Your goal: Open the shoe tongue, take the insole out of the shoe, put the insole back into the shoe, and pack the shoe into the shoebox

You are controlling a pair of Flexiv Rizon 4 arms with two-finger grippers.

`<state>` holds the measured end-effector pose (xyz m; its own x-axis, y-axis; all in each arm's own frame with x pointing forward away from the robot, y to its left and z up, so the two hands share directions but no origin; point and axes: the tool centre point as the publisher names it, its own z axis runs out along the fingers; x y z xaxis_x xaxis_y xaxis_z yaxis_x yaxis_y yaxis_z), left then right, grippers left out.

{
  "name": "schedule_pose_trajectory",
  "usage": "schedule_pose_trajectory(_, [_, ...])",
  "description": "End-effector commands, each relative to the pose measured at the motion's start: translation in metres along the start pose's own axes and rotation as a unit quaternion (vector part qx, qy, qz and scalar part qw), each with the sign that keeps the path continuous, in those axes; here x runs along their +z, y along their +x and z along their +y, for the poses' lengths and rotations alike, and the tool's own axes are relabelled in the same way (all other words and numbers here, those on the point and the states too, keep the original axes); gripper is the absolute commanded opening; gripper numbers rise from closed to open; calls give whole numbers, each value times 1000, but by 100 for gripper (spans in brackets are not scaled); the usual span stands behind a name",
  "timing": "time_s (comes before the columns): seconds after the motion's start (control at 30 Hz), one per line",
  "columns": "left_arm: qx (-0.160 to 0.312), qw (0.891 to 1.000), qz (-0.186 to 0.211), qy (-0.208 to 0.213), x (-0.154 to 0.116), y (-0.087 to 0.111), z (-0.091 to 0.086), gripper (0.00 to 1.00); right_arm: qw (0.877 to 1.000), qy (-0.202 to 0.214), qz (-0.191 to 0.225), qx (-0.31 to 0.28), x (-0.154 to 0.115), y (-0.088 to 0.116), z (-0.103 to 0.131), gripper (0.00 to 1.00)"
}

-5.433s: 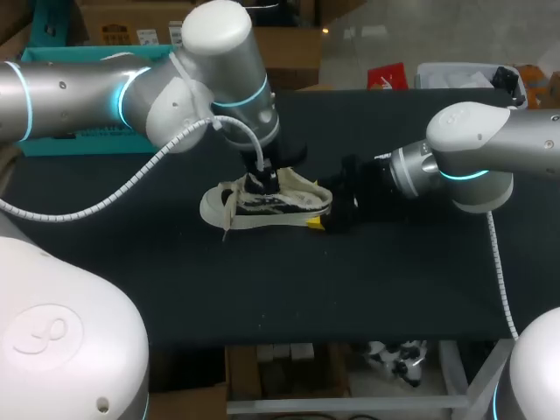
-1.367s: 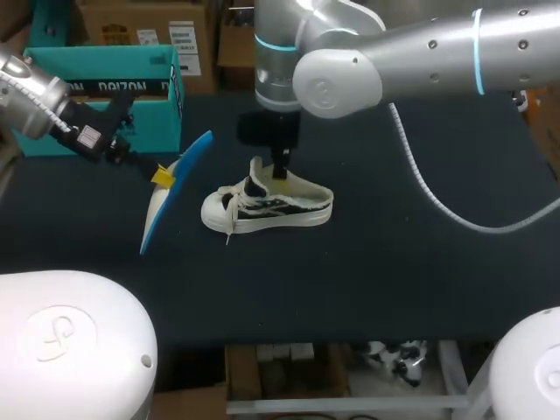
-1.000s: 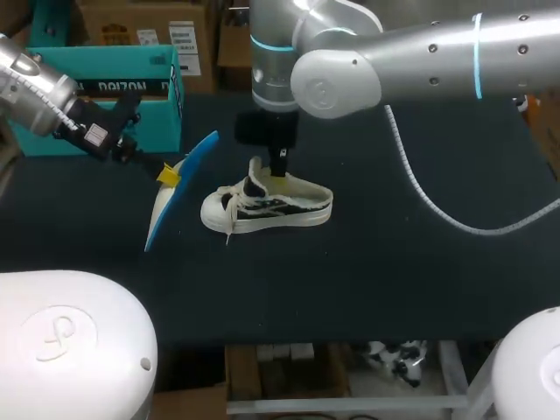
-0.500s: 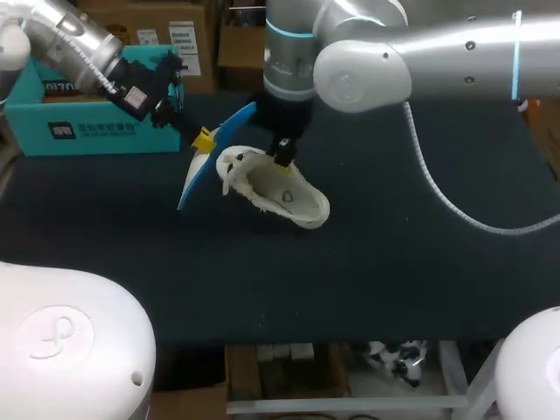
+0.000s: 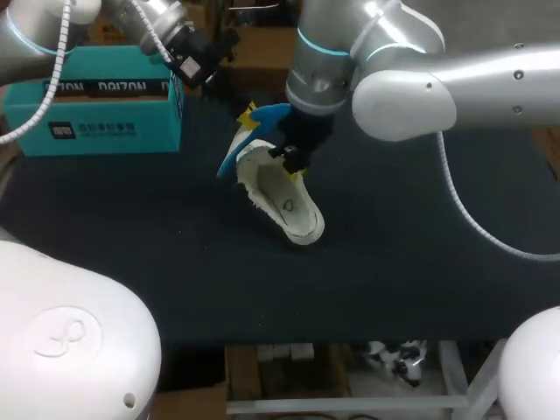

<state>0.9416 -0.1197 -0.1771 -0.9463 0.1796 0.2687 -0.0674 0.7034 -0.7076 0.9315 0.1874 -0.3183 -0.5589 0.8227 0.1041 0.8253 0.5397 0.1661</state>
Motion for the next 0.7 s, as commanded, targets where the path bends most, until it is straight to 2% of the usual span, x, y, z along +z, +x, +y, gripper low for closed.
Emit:
schedule_pose_trajectory(0.03, [11,991,136,-11,8,-19,-11,0,996,-88,0,29,3,3,-11,0])
schedule_pose_trajectory(0.3, [28,988,151,-11,12,-26,-12,0,992,-104,-2,70,3,5,-15,0])
schedule_pose_trajectory(0.7, [25,986,164,-7,19,-31,1,0,991,-105,26,85,20,-19,-27,0])
